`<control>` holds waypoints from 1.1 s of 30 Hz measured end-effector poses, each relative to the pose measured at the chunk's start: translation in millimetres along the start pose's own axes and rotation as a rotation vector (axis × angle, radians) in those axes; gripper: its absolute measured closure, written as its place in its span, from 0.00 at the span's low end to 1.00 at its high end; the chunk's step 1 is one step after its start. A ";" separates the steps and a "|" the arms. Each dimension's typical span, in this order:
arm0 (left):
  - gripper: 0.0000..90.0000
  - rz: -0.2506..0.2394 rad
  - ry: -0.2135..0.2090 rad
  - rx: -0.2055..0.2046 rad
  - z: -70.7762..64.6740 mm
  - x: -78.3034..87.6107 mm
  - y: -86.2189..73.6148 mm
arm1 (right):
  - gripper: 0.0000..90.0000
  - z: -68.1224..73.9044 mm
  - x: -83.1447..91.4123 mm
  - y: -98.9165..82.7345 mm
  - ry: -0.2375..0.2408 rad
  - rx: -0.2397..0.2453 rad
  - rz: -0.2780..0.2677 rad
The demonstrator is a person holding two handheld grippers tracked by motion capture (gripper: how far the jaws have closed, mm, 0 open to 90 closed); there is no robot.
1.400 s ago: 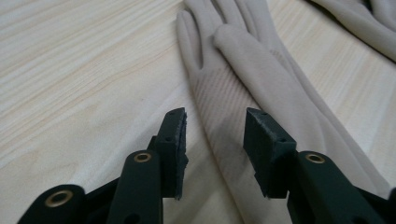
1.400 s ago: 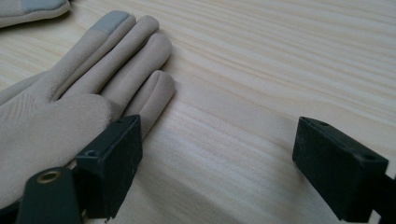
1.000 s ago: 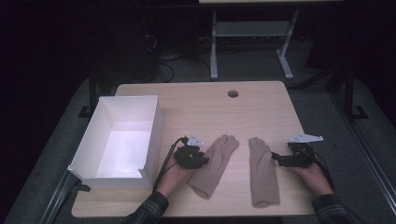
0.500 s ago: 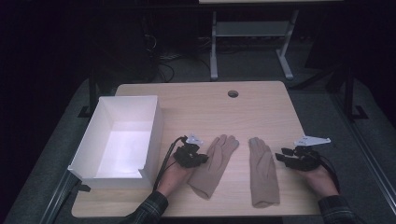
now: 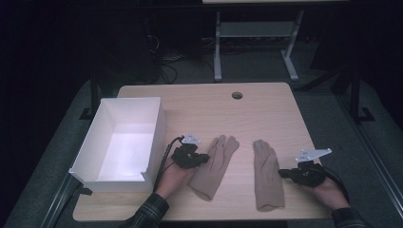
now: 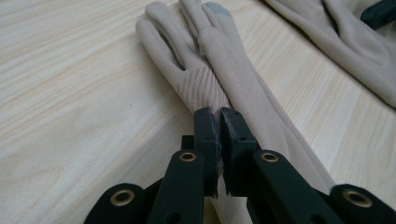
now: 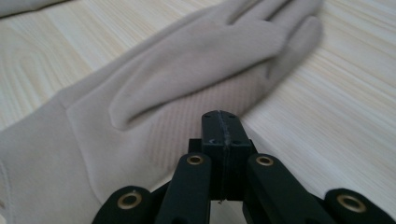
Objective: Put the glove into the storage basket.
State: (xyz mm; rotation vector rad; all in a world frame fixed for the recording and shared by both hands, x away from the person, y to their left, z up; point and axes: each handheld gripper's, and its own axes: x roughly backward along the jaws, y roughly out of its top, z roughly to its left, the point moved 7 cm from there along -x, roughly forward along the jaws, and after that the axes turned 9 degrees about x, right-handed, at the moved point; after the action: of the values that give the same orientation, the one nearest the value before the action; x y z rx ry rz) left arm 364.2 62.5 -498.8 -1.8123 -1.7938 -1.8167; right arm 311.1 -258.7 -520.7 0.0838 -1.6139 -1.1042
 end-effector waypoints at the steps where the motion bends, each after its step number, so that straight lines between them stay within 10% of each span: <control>1: 0.95 -0.007 -0.004 0.007 0.0 0.8 0.4 | 1.00 1.1 -1.7 1.5 0.003 0.010 -0.002; 33: 0.95 -0.089 -0.159 -0.020 -44.4 -3.5 29.5 | 1.00 41.1 -44.0 51.3 0.133 0.120 -0.043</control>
State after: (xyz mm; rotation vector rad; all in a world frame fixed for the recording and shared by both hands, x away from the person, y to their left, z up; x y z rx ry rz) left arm 355.6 20.2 -467.3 -1.9661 -1.9457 -1.7711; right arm 319.2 -180.2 -515.4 0.2670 -1.5637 -1.0126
